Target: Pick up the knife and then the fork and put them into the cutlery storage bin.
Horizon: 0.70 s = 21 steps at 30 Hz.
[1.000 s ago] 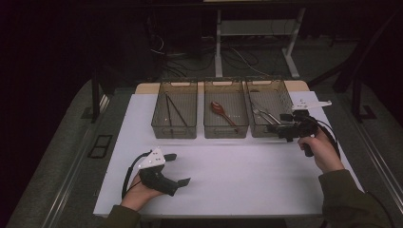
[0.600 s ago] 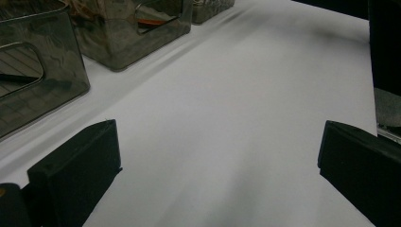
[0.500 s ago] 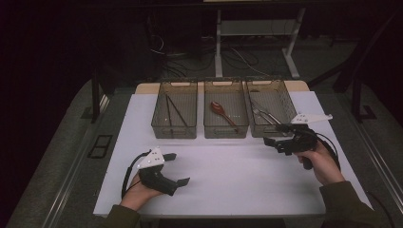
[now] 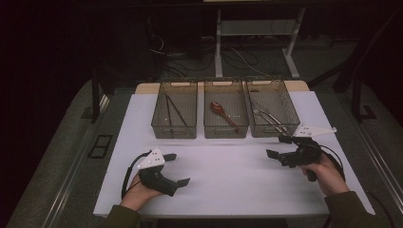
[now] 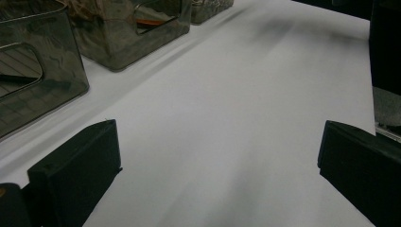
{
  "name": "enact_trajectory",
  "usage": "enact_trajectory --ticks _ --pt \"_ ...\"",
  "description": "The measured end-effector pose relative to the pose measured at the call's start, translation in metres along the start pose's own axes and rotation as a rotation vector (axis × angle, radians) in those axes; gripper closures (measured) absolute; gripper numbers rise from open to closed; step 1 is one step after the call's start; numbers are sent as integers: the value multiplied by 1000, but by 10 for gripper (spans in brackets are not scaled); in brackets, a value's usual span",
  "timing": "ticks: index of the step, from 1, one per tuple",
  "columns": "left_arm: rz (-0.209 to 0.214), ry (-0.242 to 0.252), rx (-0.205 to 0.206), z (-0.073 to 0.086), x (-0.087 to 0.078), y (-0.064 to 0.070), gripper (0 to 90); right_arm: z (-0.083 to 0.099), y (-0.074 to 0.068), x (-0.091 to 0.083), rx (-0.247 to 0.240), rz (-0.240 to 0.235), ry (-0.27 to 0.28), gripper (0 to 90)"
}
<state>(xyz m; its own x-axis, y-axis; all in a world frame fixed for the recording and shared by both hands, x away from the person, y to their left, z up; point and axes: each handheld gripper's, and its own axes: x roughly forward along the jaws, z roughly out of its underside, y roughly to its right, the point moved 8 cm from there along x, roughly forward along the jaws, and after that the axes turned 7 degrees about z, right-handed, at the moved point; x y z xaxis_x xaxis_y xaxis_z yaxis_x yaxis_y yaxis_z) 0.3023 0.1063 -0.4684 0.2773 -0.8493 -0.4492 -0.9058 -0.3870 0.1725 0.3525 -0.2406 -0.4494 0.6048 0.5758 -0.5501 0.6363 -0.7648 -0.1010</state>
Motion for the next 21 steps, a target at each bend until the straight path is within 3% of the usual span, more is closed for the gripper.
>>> enact_trajectory --ticks 21 --pt "3 2 -2 0 0 1 0 32 -13 -10 -21 -10 0 174"
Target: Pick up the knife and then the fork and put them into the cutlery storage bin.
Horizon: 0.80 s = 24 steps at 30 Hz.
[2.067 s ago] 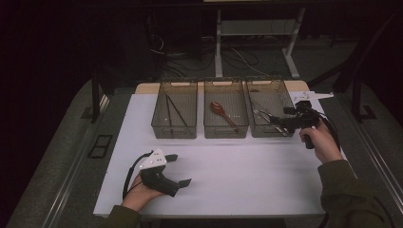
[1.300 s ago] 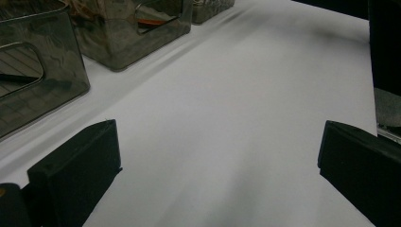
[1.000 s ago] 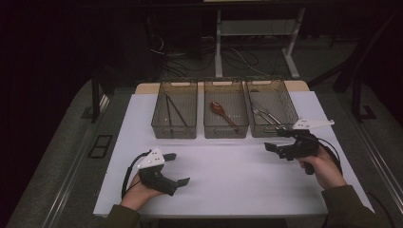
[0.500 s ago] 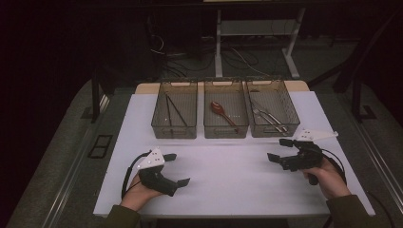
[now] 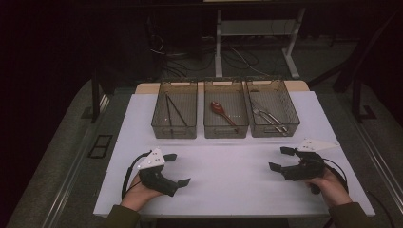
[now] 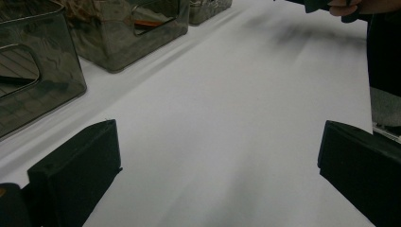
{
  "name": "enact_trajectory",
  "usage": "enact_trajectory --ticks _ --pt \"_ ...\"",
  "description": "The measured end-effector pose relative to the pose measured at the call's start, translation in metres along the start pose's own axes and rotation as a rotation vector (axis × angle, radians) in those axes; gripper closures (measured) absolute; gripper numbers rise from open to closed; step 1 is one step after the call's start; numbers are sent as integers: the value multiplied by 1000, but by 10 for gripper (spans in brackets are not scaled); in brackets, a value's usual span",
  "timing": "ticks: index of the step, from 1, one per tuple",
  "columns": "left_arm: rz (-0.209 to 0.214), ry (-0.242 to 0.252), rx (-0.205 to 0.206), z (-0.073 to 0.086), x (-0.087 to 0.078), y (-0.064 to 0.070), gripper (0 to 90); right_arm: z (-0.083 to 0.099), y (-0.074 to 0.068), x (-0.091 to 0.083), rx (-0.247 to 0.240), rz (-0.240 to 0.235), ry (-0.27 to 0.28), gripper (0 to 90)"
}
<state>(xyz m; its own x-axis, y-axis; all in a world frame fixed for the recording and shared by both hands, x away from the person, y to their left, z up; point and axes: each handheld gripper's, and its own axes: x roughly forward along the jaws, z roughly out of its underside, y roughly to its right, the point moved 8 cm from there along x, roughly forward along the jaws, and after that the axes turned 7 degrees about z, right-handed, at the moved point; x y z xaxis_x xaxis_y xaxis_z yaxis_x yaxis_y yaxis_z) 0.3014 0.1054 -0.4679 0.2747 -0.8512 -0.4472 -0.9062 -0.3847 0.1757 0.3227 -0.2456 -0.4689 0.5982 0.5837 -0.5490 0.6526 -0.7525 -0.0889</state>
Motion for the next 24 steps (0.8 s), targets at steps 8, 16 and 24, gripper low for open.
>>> enact_trajectory --ticks 8,16,24 --pt "0 3 -2 0 0 0 0 12 -2 -6 4 16 -11 174" --pt "-1 1 -2 0 0 0 0 22 0 -12 23 50 6 174" --pt "1 0 -5 0 1 0 0 27 1 -9 32 45 -4 174"
